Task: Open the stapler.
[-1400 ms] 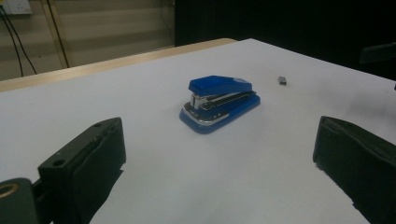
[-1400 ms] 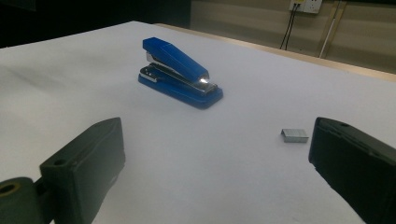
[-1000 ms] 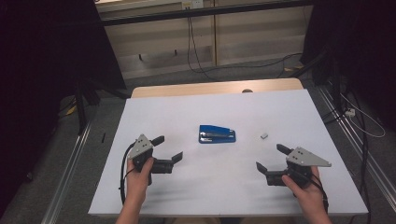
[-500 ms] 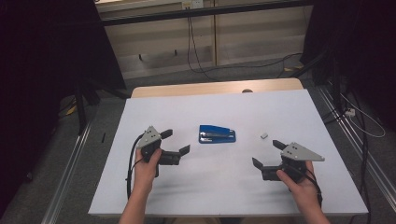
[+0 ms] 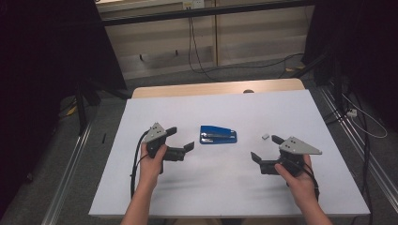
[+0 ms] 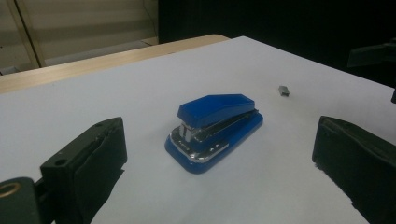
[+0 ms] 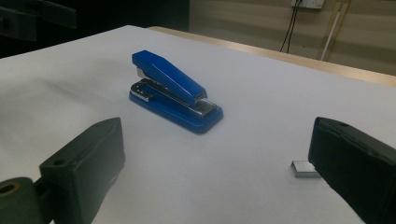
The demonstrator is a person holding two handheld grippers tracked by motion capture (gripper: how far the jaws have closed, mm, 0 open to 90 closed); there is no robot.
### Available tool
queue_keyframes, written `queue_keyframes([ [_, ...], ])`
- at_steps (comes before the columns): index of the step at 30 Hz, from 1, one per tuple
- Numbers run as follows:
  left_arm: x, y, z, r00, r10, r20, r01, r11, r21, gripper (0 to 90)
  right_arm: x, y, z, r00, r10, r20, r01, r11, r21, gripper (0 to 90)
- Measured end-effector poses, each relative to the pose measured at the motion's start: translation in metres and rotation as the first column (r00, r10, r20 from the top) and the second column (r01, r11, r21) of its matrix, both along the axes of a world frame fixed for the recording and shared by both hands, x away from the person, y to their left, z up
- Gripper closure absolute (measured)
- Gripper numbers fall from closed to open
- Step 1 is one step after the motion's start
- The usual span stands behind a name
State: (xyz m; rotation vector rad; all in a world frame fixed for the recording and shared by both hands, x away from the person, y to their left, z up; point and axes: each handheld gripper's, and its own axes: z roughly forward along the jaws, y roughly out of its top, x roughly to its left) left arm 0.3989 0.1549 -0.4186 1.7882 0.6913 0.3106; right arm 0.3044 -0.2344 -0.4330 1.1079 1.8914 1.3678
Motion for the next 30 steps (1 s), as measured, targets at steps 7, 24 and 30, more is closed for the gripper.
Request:
queue_keyframes([
  [7,0.013,-0.007,0.005,0.9999,-0.014,0.005,0.014,0.9999,0.000,3.0,0.011,0.008,0.001,0.9999,0.015,-0.001,-0.015,0.9997,-0.018,3.5],
  [24,0.043,-0.017,0.003,0.9993,-0.038,0.006,0.038,0.9988,0.032,4.2,0.038,0.026,0.011,0.9994,0.035,0.006,-0.035,0.9989,-0.030,3.7],
  [30,0.058,-0.020,0.000,0.9989,-0.046,-0.007,0.046,0.9986,0.025,5.4,0.048,0.032,0.011,0.9991,0.042,-0.001,-0.042,0.9983,-0.041,4.2],
])
